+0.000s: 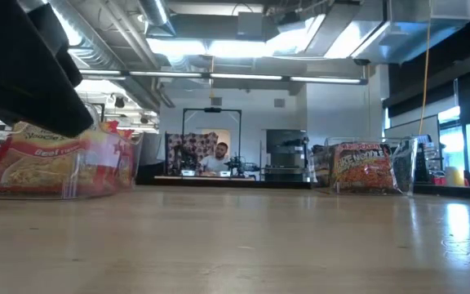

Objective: Sort Maruchan noodles
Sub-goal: Put the orange noodle pack into the bottom transparent bin

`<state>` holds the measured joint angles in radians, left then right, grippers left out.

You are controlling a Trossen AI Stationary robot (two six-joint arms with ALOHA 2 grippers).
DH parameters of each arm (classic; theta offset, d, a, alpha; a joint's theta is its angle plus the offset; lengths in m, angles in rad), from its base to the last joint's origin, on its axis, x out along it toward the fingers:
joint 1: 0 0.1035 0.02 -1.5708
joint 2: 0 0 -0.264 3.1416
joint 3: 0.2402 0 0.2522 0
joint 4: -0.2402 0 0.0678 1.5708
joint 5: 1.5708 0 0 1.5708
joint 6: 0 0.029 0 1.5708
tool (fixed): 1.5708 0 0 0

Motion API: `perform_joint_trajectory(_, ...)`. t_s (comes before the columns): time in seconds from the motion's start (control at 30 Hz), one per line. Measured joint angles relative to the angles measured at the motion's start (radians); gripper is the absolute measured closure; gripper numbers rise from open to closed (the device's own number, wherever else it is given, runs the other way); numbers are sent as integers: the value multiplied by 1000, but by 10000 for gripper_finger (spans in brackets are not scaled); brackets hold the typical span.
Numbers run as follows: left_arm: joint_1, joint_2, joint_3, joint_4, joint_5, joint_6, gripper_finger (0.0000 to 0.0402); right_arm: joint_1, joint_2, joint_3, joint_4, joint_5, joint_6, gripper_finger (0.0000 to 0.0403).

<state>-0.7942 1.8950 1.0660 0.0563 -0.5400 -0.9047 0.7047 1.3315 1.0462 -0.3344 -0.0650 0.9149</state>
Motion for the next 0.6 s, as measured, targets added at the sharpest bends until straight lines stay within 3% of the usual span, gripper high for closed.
perform_joint_trajectory(0.13, 16, 0, 0, 0, 1, 0, 280, 130, -48, 0, -90, 76, 141, 273)
perform_joint_trajectory(0.37, 54, 0, 0, -1, 5, 0, 280, 311, -57, 0, -188, 102, 385, 274)
perform_joint_trajectory(0.6, 90, 0, 0, -1, 6, 0, 280, 424, -57, 0, -406, 154, 515, 275)
